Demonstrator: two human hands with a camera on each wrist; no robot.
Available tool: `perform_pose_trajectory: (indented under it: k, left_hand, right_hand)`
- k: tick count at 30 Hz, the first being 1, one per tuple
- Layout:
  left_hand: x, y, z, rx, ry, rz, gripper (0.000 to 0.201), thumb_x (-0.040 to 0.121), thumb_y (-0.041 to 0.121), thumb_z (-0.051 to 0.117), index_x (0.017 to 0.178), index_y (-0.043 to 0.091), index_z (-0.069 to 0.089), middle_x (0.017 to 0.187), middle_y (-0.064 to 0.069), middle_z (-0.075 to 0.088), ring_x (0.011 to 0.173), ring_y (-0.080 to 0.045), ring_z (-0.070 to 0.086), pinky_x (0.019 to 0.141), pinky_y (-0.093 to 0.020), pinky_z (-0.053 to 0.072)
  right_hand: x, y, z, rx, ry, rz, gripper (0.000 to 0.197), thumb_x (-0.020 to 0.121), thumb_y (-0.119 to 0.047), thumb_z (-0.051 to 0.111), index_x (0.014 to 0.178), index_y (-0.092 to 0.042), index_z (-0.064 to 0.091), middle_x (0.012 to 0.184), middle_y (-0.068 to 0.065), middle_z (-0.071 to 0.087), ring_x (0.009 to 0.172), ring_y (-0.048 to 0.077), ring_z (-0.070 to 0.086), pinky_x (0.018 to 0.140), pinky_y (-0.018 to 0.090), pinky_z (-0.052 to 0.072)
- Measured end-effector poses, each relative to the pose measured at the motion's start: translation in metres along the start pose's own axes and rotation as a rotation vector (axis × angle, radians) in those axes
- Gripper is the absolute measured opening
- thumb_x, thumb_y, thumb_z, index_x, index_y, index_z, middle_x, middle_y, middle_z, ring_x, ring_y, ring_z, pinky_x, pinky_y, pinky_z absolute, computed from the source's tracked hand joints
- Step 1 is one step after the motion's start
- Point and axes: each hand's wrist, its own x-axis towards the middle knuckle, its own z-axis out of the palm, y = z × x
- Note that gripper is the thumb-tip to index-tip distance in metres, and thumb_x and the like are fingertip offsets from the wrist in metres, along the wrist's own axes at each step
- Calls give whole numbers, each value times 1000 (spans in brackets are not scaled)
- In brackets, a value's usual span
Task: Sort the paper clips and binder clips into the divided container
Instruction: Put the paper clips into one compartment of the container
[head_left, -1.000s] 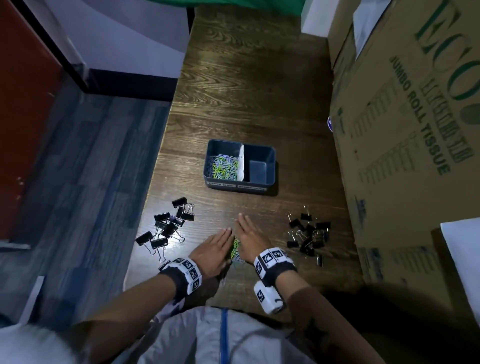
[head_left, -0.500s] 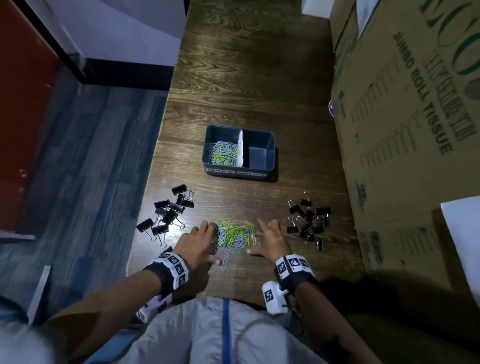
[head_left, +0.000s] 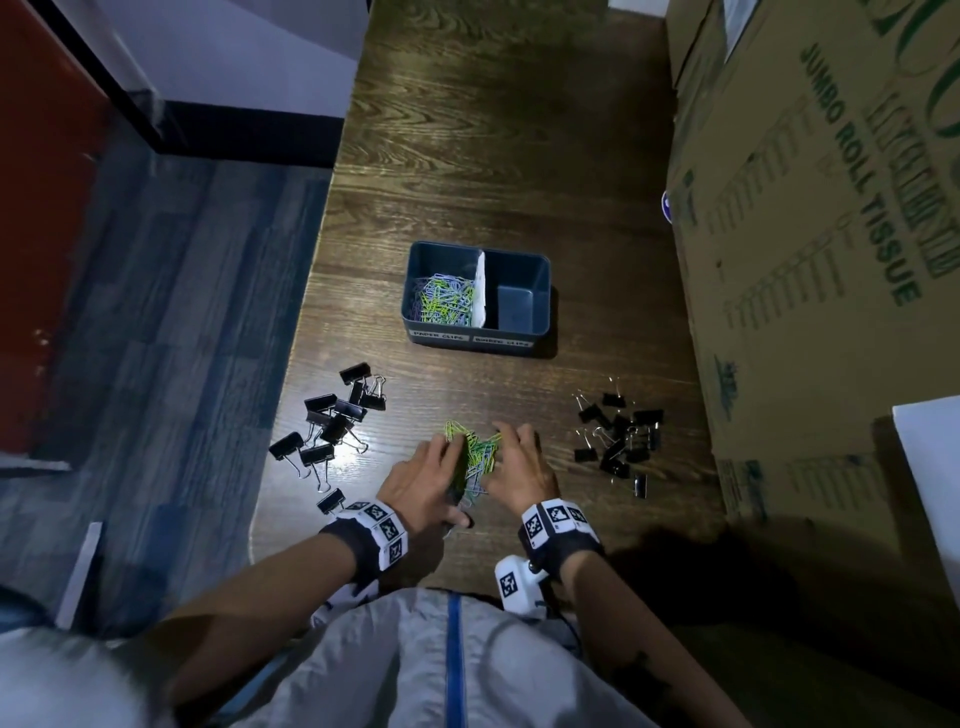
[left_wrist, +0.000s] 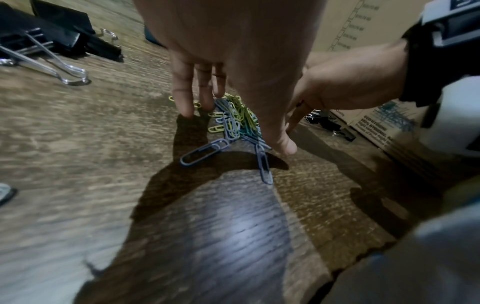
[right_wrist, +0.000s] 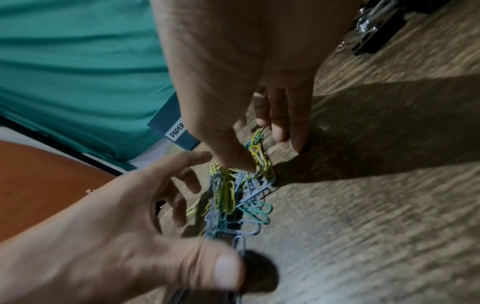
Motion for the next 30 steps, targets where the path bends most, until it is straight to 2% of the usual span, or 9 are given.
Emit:
perform_pose_trajectory:
  k: [3,5,8,10,14,18,21,24,30]
  left_hand:
    - [-3,-7,0,26,-1,-35,133,59,56,83,152,17,-4,125,-8,32,106,-21,41,74,-33,52]
    - [1,-13,0,-2,18,-83,133,61,53,84,151,18,-7,130,-10,28,109,-23,42,74,-32,52]
    - [8,-16,-4,-19,27,-77,124,67,45,83,152,22,-4,139,-12,21,114,-27,44,76,-35,54]
    - [11,-15,-7,-11,19,-20,109,73,33,81,152,21,8,139,-12,23,113,-28,45,74,-36,54]
    - [12,-15,-10,-6,-2,10,80,72,9,78,138,21,34,128,-8,32,93,-24,55,58,-27,46]
    - [11,-15,-12,-66,3,-17,66,72,7,75,129,16,43,123,-10,41,87,-29,60,63,-37,51]
    - [10,-15,-16,-141,24,-65,54,70,7,75,118,15,49,110,-7,48,81,-33,61,66,-39,50]
    - [11,-19,-17,-219,86,-93,37,73,10,71,107,16,58,97,-5,55,81,-33,63,69,-38,52]
    - [10,-21,-31,-267,236,-65,22,81,5,70,99,17,67,89,-1,62,77,-24,63,69,-34,54]
  right_hand:
    - [-1,1,-3,-109,-49,-41,111,62,-39,89,149,-34,20,131,2,32,122,24,44,92,46,51]
    - [-5,-3,-4,-208,-94,-102,116,61,-42,91,151,-30,20,135,5,30,124,27,36,97,46,47]
    - [-11,-11,-2,-262,-95,-151,100,68,-36,88,148,-26,29,136,7,32,124,29,38,95,45,47]
    - [-16,-15,-1,-306,-71,-189,80,77,-32,82,142,-21,38,132,8,36,121,30,42,92,44,47]
    - [-21,-16,1,-300,-9,-226,54,85,-26,75,131,-18,48,127,8,42,119,30,46,91,45,49]
    - [-16,-15,-3,-198,10,-205,43,84,-11,70,124,-21,58,121,7,49,112,31,54,87,45,51]
    - [-9,-16,-10,-175,-3,-183,41,85,-5,68,122,-23,65,122,4,55,109,29,60,90,41,52]
    - [-4,-16,-16,-161,-12,-128,36,89,-4,62,119,-23,70,125,1,59,107,30,63,90,40,53]
    - [-3,-13,-26,-184,-33,-124,29,96,-11,61,122,-22,71,121,7,67,107,31,65,87,40,53]
